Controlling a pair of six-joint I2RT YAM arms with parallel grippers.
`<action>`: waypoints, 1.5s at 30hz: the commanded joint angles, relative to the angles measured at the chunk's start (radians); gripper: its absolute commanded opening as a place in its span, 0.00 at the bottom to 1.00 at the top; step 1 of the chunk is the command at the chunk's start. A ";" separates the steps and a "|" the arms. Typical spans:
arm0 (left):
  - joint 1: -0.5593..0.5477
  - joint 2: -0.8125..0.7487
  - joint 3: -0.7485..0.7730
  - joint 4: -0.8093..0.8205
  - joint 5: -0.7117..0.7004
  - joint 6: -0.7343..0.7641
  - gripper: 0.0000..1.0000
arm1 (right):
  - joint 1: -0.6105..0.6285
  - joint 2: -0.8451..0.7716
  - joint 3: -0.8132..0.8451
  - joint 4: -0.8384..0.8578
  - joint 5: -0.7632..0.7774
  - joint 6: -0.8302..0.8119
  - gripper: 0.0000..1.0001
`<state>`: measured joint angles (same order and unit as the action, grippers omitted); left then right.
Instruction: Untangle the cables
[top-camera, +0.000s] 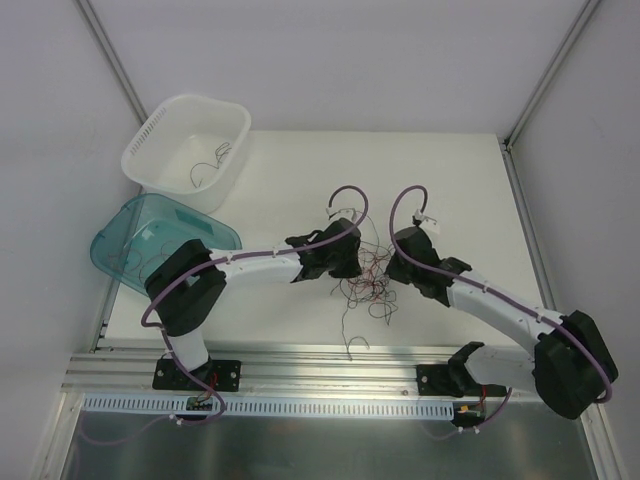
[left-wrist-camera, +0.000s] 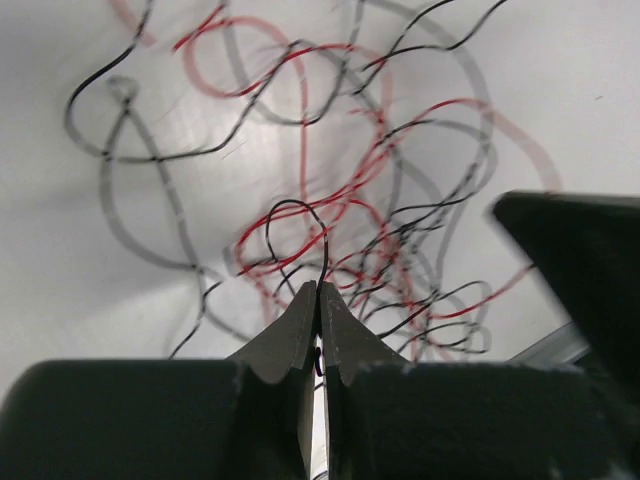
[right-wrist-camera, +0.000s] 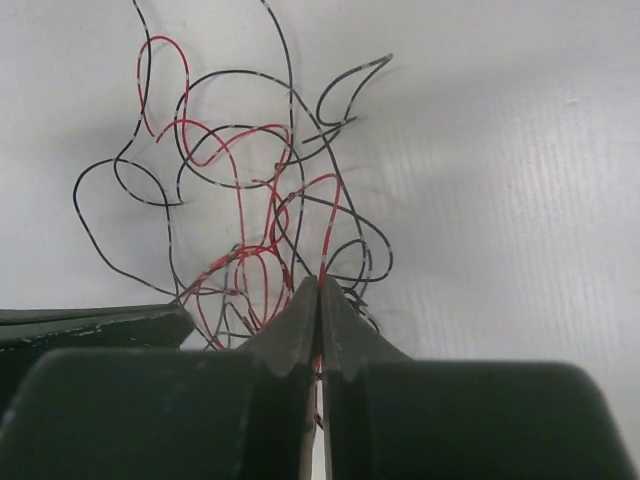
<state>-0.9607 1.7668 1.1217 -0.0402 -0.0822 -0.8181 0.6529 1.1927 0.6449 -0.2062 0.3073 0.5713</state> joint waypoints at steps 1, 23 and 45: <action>0.017 -0.122 -0.089 0.005 -0.076 0.059 0.00 | -0.019 -0.126 0.039 -0.088 0.081 -0.072 0.01; 0.304 -0.428 -0.375 -0.150 -0.261 0.211 0.00 | -0.340 -0.397 0.846 -0.581 0.043 -0.513 0.01; 0.327 -0.338 -0.324 -0.227 -0.283 0.226 0.00 | -0.342 -0.262 1.115 -0.478 0.211 -0.670 0.01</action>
<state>-0.6395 1.4769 0.7593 -0.2363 -0.3641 -0.6312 0.3153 0.9073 1.8530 -0.6811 0.4725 -0.0757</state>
